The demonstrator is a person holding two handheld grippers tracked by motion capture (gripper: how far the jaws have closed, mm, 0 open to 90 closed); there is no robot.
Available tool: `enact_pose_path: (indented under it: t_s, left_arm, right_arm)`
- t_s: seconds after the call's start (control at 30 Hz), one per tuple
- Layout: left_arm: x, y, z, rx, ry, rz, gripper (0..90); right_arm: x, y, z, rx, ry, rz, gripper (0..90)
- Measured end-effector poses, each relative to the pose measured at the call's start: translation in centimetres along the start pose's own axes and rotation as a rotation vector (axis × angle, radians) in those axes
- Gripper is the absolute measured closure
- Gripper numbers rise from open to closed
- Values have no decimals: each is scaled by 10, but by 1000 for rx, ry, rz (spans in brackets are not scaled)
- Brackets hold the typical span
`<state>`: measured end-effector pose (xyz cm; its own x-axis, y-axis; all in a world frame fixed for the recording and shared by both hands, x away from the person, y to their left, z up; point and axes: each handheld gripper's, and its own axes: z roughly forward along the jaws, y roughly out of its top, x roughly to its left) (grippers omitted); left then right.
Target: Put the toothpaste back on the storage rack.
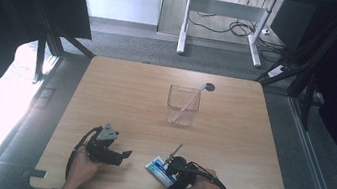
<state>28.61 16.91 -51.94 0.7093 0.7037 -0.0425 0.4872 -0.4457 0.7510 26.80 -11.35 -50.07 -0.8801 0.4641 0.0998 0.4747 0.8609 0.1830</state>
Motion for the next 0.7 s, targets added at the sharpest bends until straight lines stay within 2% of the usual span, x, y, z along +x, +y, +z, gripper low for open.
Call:
enact_pose_path:
  t_s: [0.17,0.37,0.47,0.7]
  left_arm:
    - [0,0,0,1,-1,1,137]
    - [0,0,0,3,-4,4,137]
    - [0,0,0,3,-3,3,137]
    - [0,-1,0,3,-4,5,137]
  right_arm:
    - [3,3,1,26,-25,2,470]
    - [2,2,-1,21,-16,22,588]
    - [2,2,-5,17,-14,16,663]
    - [3,2,-8,18,-11,-4,713]
